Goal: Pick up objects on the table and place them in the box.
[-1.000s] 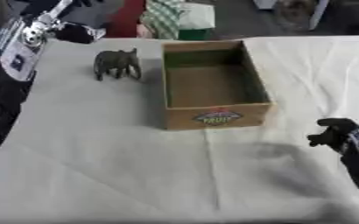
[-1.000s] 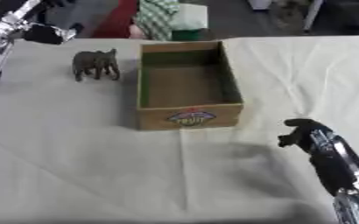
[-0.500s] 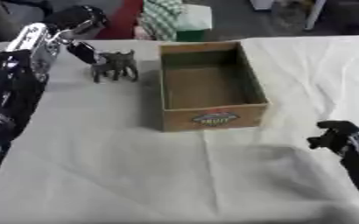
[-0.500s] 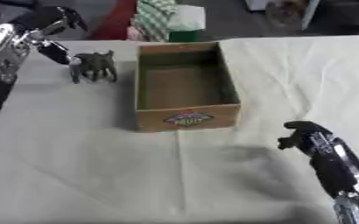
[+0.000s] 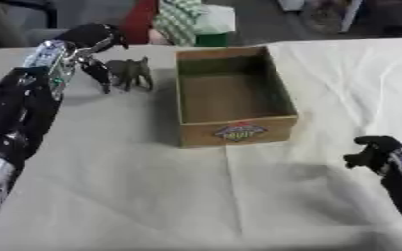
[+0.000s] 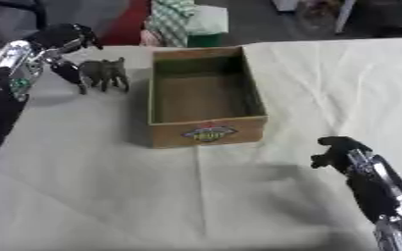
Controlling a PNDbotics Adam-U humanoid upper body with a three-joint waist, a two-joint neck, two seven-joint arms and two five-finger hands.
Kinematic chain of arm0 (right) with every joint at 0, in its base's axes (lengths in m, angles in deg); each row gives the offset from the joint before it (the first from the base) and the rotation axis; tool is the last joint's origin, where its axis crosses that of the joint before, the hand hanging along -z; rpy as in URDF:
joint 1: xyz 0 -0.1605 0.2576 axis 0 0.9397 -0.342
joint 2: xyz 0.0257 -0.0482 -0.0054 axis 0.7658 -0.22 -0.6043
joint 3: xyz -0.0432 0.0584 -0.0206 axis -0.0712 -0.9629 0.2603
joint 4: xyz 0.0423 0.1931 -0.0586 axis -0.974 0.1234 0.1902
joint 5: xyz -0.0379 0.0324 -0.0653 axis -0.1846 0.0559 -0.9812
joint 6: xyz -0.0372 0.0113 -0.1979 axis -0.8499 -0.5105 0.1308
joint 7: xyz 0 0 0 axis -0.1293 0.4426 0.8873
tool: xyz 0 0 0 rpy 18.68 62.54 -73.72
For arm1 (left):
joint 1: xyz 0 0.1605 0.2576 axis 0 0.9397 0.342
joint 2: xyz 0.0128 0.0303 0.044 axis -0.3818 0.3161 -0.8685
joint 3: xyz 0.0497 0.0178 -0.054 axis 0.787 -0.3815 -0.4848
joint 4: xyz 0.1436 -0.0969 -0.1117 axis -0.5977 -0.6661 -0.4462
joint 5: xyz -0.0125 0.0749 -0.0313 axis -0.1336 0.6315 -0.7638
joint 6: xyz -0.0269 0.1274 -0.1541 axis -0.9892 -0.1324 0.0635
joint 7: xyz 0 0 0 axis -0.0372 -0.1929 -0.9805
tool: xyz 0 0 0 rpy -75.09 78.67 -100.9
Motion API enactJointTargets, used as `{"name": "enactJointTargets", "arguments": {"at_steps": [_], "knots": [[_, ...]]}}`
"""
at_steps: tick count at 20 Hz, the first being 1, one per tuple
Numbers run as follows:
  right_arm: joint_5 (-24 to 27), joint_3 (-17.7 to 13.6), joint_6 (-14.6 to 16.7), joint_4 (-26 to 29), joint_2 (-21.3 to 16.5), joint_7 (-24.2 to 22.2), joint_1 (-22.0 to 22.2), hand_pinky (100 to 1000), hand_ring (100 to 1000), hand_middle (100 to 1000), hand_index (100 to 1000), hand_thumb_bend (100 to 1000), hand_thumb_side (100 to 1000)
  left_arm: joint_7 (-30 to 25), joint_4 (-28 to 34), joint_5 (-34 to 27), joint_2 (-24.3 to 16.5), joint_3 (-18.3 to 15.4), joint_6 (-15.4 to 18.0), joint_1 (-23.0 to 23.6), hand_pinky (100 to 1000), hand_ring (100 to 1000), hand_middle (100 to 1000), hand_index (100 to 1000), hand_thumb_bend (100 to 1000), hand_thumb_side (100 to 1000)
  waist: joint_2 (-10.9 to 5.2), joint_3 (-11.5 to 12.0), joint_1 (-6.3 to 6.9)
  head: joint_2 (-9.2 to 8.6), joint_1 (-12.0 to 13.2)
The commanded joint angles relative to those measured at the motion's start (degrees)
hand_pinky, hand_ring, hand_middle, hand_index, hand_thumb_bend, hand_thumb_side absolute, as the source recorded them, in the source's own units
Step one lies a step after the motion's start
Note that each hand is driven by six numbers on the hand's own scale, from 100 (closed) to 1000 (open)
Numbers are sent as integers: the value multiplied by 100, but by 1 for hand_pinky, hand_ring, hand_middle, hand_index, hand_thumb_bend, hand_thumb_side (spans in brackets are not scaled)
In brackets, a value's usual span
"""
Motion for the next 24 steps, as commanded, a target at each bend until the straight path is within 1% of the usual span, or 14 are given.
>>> {"name": "enactJointTargets", "arguments": {"at_steps": [1, 5, 12, 16, 18, 21, 22, 23, 24], "knots": [[-38, -21, 4, 67, -71, -13, -41, 746, 530, 408, 724, 100, 807, 183, -6, 75, -97, -72, -156, -135, 720, 701, 720, 767, 522, 130, -60, -14, -5, -57, 8], [-45, -22, 6, 65, -67, -12, -39, 746, 529, 407, 724, 100, 809, 314, -111, 121, -76, -83, -323, -110, 718, 697, 718, 768, 512, 133, -48, -24, -8, -59, 12], [-62, -25, 9, 62, -61, -8, -33, 746, 528, 407, 724, 100, 814, 175, -269, 165, -54, -87, -445, -46, 712, 685, 700, 763, 488, 165, -25, -36, -14, -68, 7], [-77, -26, 11, 58, -58, -5, -29, 746, 527, 407, 723, 100, 817, 155, -308, 209, -46, -96, -496, 6, 706, 668, 679, 756, 464, 137, -11, -39, -14, -69, 4], [-82, -27, 11, 56, -58, -4, -30, 746, 527, 407, 723, 100, 819, 170, -324, 231, -38, -95, -511, 27, 701, 652, 661, 746, 455, 134, -3, -40, -13, -71, 0], [-90, -30, 12, 53, -54, -4, -27, 746, 527, 407, 723, 100, 821, 250, -341, 260, -29, -103, -546, 45, 684, 604, 604, 707, 413, 122, 8, -41, -14, -67, 0], [-93, -32, 13, 52, -54, -4, -26, 746, 527, 407, 723, 100, 820, 281, -345, 265, -27, -103, -552, 50, 682, 601, 600, 704, 410, 121, 10, -42, -14, -66, 0], [-96, -33, 13, 52, -55, -3, -26, 746, 527, 406, 723, 100, 820, 302, -354, 267, -26, -102, -555, 56, 674, 572, 567, 683, 396, 120, 12, -42, -13, -68, 1], [-96, -34, 13, 52, -54, -2, -27, 746, 527, 407, 723, 100, 820, 314, -364, 263, -23, -103, -556, 61, 670, 560, 552, 673, 391, 120, 12, -42, -13, -69, 0]]}}
